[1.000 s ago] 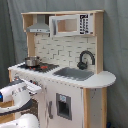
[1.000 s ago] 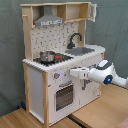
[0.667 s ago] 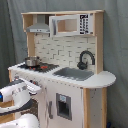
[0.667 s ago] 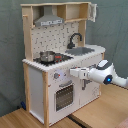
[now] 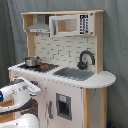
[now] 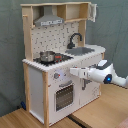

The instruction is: Play with the kitchen

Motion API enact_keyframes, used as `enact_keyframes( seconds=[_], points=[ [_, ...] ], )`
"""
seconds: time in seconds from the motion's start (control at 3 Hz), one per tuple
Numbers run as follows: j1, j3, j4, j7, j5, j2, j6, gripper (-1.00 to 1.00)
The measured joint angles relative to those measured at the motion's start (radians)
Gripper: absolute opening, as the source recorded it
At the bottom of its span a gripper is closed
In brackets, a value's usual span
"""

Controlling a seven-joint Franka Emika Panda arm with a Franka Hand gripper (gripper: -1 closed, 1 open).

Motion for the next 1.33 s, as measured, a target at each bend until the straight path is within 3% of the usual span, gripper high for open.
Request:
enact_keyframes(
  seconds=[1.33],
  points=[
    [-0.006,-0.007,-0.006,0.422,0.000,0.002,0.033,-1.00]
  ],
)
